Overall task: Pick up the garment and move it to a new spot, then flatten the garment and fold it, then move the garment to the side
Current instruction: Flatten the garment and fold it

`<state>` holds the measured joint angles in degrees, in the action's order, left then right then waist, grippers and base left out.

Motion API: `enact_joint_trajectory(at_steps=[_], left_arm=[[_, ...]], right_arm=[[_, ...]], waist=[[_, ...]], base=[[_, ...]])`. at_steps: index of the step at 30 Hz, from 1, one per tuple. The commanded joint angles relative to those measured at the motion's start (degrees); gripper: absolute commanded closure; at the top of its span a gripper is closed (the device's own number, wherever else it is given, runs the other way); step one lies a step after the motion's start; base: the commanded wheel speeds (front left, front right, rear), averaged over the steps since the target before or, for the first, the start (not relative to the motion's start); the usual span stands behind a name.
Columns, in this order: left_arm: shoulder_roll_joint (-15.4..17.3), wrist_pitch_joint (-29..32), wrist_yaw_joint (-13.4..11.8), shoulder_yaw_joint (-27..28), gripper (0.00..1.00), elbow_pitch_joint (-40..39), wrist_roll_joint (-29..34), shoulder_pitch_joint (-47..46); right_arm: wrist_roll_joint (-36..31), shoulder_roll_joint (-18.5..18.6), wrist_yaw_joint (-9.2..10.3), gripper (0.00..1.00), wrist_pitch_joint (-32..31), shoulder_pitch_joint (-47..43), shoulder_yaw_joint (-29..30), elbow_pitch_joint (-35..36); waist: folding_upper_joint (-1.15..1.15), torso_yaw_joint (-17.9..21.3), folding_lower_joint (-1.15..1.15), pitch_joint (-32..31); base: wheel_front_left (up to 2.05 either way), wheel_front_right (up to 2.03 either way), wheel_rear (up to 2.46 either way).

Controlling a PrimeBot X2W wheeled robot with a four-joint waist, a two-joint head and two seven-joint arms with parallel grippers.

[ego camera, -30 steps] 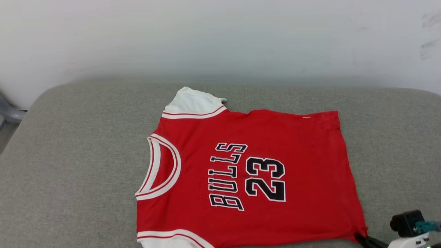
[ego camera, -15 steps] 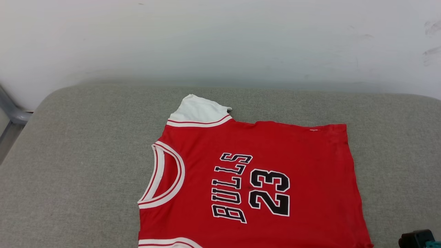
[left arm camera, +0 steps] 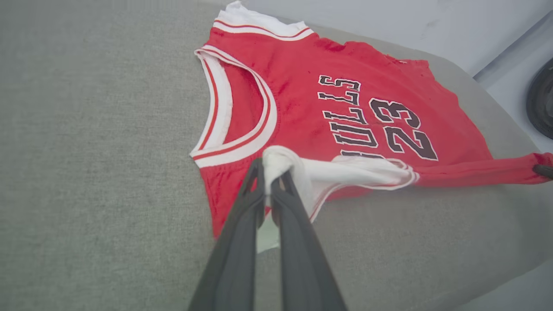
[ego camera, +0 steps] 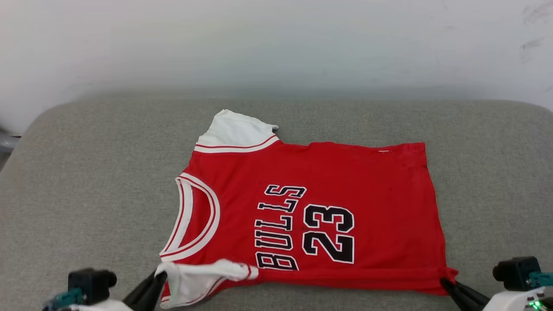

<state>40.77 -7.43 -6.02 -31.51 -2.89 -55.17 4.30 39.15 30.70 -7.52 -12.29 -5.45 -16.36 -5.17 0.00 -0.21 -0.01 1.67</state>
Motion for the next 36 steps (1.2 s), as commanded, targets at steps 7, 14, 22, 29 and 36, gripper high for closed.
enact_joint_trajectory(at_steps=[7, 14, 22, 29, 36], left_arm=[[1.7, 5.2, 3.5, -0.7, 1.00, 1.8, 2.3, -10.8], [2.0, 10.1, 7.0, -1.5, 1.00, 6.3, 3.4, -20.3], [0.6, 12.6, 9.4, -2.3, 1.00, 12.1, 4.3, -27.8], [-1.9, 12.6, 10.9, -3.7, 1.00, 19.4, 5.1, -32.2], [-4.8, 12.3, 12.3, -6.3, 1.00, 26.8, 5.4, -34.1]], right_arm=[[-0.4, -0.6, 0.07, 1.00, -0.7, 4.1, -0.5, 1.0], [-0.5, -0.3, 0.07, 1.00, -1.5, 8.5, -0.9, 1.1], [-0.8, -0.9, 0.07, 1.00, -3.1, 14.7, -1.9, -1.2], [-1.3, -1.6, 0.07, 1.00, -3.2, 19.1, -3.3, -4.8], [-2.4, -2.5, 0.07, 1.00, -3.7, 20.9, -4.4, -8.4]], waist=[[0.00, 1.6, 0.01, 3.0], [0.00, 2.8, 0.01, 6.6], [0.00, 3.6, 0.01, 11.6], [0.00, 3.4, 0.01, 14.8], [0.00, 3.4, 0.01, 15.7]], base=[[0.00, 0.00, 0.00], [0.00, 0.00, 0.00], [0.00, 0.00, 0.00], [0.00, 0.00, 0.00], [0.00, 0.00, 0.00]])
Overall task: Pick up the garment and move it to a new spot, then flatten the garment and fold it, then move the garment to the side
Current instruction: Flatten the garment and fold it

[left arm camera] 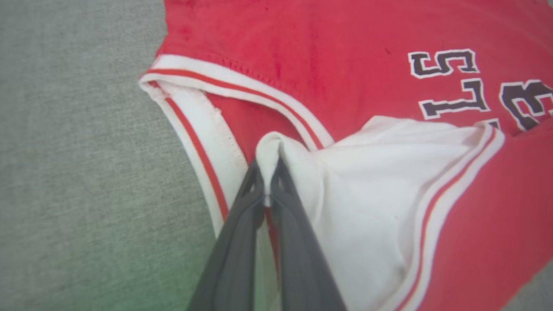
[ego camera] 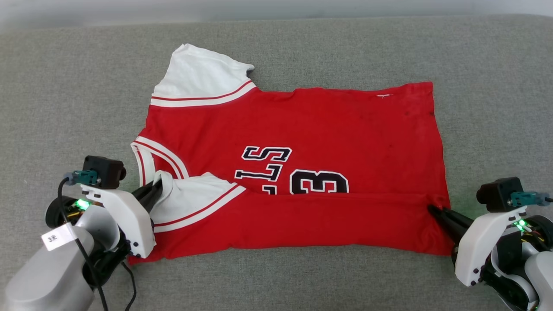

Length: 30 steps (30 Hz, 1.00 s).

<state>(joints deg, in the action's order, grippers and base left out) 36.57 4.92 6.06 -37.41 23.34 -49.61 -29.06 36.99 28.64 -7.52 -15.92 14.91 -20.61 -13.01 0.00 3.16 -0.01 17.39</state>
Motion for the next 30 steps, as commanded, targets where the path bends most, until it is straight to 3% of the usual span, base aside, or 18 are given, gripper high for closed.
enact_joint_trajectory(at_steps=[1, 6, 7, 8, 9, 10, 19, 25, 30], left_arm=[[-0.9, -0.3, 0.4, -0.7, 1.00, 1.5, -0.2, -0.9], [-2.2, -1.5, 1.0, -2.0, 1.00, 4.9, -0.3, -2.2], [-2.4, -1.8, 1.0, -2.2, 0.39, 5.5, -0.4, -2.6], [-2.4, -2.1, 1.0, -2.2, 0.00, 6.1, -0.1, -3.0], [-2.4, -2.1, 1.0, -2.2, 0.00, 6.1, -0.1, -3.0], [-2.4, -2.4, 1.0, -2.1, 0.00, 6.6, 0.0, -3.4], [-1.5, -0.9, 1.3, -2.1, 0.00, 6.6, -1.6, -5.9], [1.1, 6.8, 1.3, -3.7, 0.00, 4.3, -3.2, -7.1], [3.5, 17.3, 1.3, -5.7, 0.00, 1.6, -5.6, -8.2]], right_arm=[[-0.4, -0.6, 0.07, 1.00, 0.1, 0.7, -0.3, -0.9], [-0.4, -1.6, 0.07, 1.00, 0.6, 1.2, -0.6, -2.3], [-0.5, -1.6, 0.07, 0.63, 0.8, 1.3, -0.5, -2.3], [-0.5, -1.7, 0.07, 0.12, 1.0, 1.3, -0.3, -2.3], [-0.5, -1.7, 0.07, 0.12, 1.0, 1.3, -0.3, -2.3], [-0.3, -1.8, 0.07, 0.00, 1.4, 1.2, 0.0, -2.1], [-0.9, -1.3, 0.06, 0.00, 1.7, -1.4, 3.2, 1.7], [-1.5, -1.5, 0.06, 0.00, 0.5, -3.2, 4.7, 3.4], [-2.0, -2.3, 0.06, 0.00, -0.2, -4.5, 5.6, 4.4]], waist=[[0.00, 0.0, 0.01, 0.0], [0.00, -0.2, 0.01, -0.6], [0.00, -0.4, 0.01, -0.8], [0.00, -0.5, 0.01, -1.2], [0.00, -0.5, 0.01, -1.2], [0.00, -0.7, 0.01, -1.5], [0.00, -2.3, 0.01, -6.2], [0.00, -3.1, 0.01, -8.9], [0.00, -3.6, 0.01, -10.2]], base=[[0.00, 0.00, 0.00], [0.00, 0.00, 0.00], [0.00, 0.00, 0.00], [0.00, 0.00, 0.00], [0.00, 0.00, 0.00], [0.00, 0.00, 0.00], [0.00, 0.00, 0.00], [0.00, 0.00, 0.00], [0.00, 0.00, 0.00]])
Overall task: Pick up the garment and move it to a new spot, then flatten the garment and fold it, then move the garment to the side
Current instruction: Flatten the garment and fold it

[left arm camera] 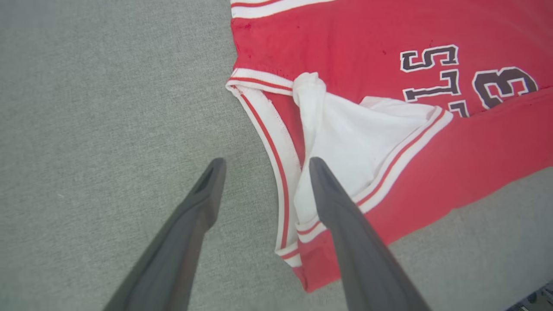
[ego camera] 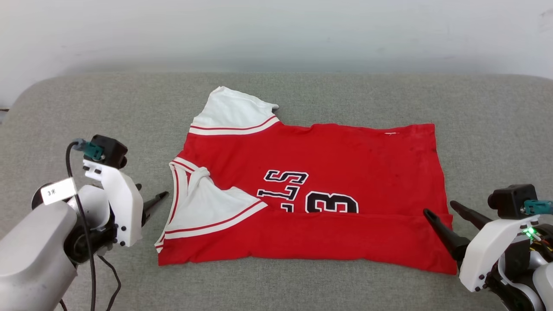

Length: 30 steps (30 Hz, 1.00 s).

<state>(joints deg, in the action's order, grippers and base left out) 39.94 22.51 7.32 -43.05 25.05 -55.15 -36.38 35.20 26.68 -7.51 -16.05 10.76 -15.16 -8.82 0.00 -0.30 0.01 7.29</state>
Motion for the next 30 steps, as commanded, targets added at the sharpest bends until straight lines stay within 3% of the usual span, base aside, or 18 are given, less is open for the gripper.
enact_joint_trajectory(at_steps=[1, 11, 22, 30], left_arm=[[0.5, 1.7, 0.0, -0.3, 0.00, -0.8, -0.6, -1.0], [3.0, 14.6, -0.2, -4.1, 0.00, -4.8, -2.4, -0.9], [1.9, 17.7, -0.5, -6.4, 0.00, -1.4, -3.7, 2.1], [-1.1, 16.9, -0.2, -8.1, 0.00, 4.3, -5.5, 5.1]], right_arm=[[-0.4, -0.5, 0.06, 0.00, -0.1, -0.6, 0.3, 0.4], [-0.7, -1.2, 0.05, 0.00, -0.9, -0.9, 0.6, 1.3], [-0.8, -1.5, 0.05, 0.00, -0.9, 0.9, 0.2, 1.1], [-0.9, -2.1, 0.05, 0.00, -0.6, 2.2, -0.5, 0.4]], waist=[[0.00, -0.2, -0.01, -0.2], [0.00, 0.0, -0.01, -0.2], [0.00, 1.6, -0.01, 2.1], [0.00, 2.7, -0.01, 3.6]], base=[[0.00, 0.00, 0.00], [0.00, 0.00, 0.00], [0.00, 0.00, 0.00], [0.00, 0.00, 0.00]])
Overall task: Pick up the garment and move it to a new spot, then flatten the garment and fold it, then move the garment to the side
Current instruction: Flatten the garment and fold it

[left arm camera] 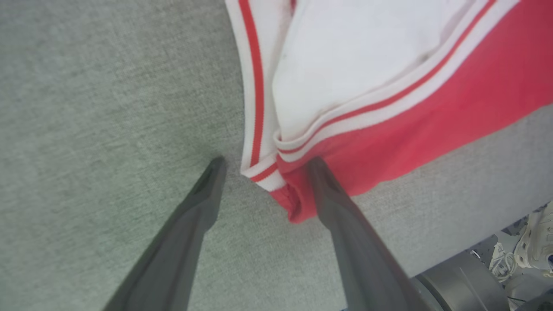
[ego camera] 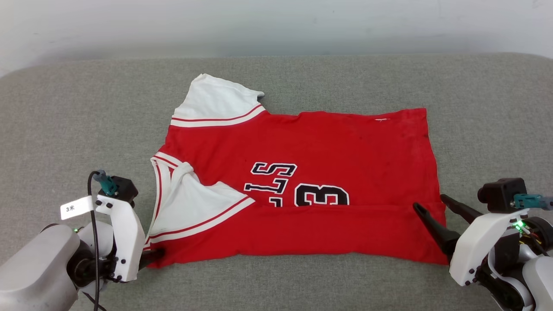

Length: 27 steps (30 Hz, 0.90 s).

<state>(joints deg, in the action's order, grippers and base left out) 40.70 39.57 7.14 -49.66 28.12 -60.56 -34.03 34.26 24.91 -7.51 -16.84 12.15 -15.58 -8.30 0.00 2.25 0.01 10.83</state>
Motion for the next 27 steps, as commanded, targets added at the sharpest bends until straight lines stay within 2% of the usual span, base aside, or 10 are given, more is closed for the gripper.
enact_joint_trajectory(at_steps=[1, 3, 4, 5, 10, 14, 22, 27], left_arm=[[-2.3, -0.3, 0.0, -1.7, 0.00, 1.7, -0.1, 2.9], [-2.8, -0.5, 0.0, -2.2, 0.01, 2.6, -0.4, 3.1], [-2.9, -0.7, 0.1, -2.6, 0.61, 3.0, -0.2, 2.9], [-2.9, -1.1, 0.1, -2.9, 1.00, 3.1, 0.0, 2.7], [-2.0, -2.4, 0.3, -3.1, 1.00, 2.0, -0.9, 2.1], [-0.3, -4.4, 0.3, -3.2, 1.00, -0.4, -0.6, 0.4], [2.1, -7.5, 0.3, -3.3, 1.00, -5.7, -0.2, -0.9], [2.6, -8.6, 0.3, -3.7, 1.00, -8.4, 0.6, -1.2]], right_arm=[[0.1, -0.3, 0.05, 0.00, 0.2, 0.9, -0.2, -0.2], [0.3, -0.1, 0.05, 0.00, 0.1, 1.1, -0.3, -0.3], [0.4, 0.1, 0.05, 0.00, 0.0, 1.2, -0.3, -0.3], [0.3, 0.3, 0.05, 0.00, -0.1, 1.4, -0.2, -0.3], [0.3, 1.9, 0.05, 0.00, -1.2, 2.5, -0.2, 0.5], [1.0, 4.8, 0.05, 0.00, -4.0, 3.6, -0.2, 1.4], [4.5, 11.9, 0.05, 0.00, -18.5, 4.9, -0.7, 4.1], [7.0, 13.7, 0.05, 0.00, -27.5, 4.3, -1.5, 5.2]], waist=[[0.00, 0.2, -0.01, 0.2], [0.00, 0.3, -0.01, 0.2], [0.00, 0.4, -0.01, 0.2], [0.00, 0.4, -0.01, 0.1], [0.00, 0.1, -0.01, -0.9], [0.00, -0.4, -0.01, -1.7], [0.00, -1.6, -0.01, -2.8], [0.00, -2.5, -0.01, -2.6]], base=[[0.00, 0.00, 0.00], [0.00, 0.00, 0.00], [0.00, 0.00, 0.00], [0.00, 0.00, 0.00], [0.00, 0.00, 0.00], [0.00, 0.00, 0.00], [0.00, 0.00, 0.00], [0.00, 0.00, 0.00]])
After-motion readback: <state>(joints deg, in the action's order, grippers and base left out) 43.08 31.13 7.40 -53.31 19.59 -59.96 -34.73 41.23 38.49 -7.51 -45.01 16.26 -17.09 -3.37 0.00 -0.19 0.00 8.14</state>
